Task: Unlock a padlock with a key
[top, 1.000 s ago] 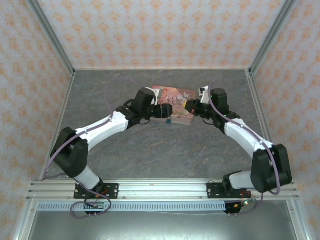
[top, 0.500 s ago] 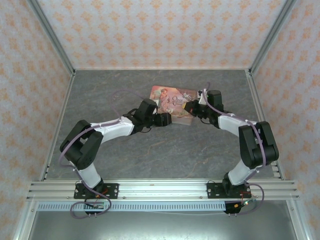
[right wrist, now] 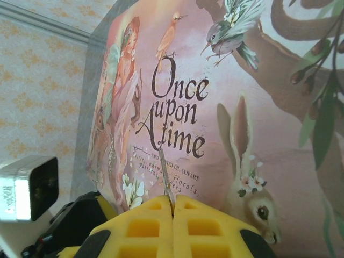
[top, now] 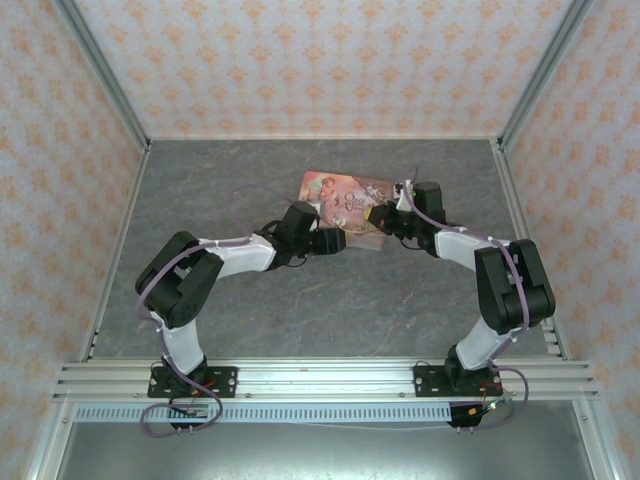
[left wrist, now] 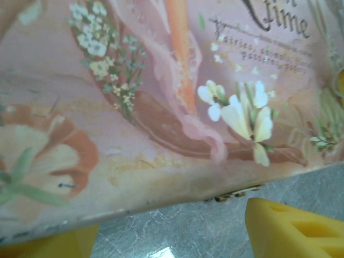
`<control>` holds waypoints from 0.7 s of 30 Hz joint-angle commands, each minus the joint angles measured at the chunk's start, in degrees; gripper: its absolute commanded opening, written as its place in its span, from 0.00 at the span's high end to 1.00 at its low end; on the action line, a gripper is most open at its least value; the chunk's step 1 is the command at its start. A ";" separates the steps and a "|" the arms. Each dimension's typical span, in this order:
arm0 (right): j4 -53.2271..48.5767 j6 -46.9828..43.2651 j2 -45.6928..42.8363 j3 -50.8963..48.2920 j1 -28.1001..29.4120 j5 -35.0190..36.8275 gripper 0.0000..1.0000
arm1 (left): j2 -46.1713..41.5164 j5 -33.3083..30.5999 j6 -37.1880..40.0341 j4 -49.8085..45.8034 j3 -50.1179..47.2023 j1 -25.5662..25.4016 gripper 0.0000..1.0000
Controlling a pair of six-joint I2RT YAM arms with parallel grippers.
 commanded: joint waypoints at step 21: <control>-1.94 1.97 1.69 -3.12 3.44 0.90 1.00 | 4.44 -1.50 -0.40 6.49 0.04 -0.12 0.40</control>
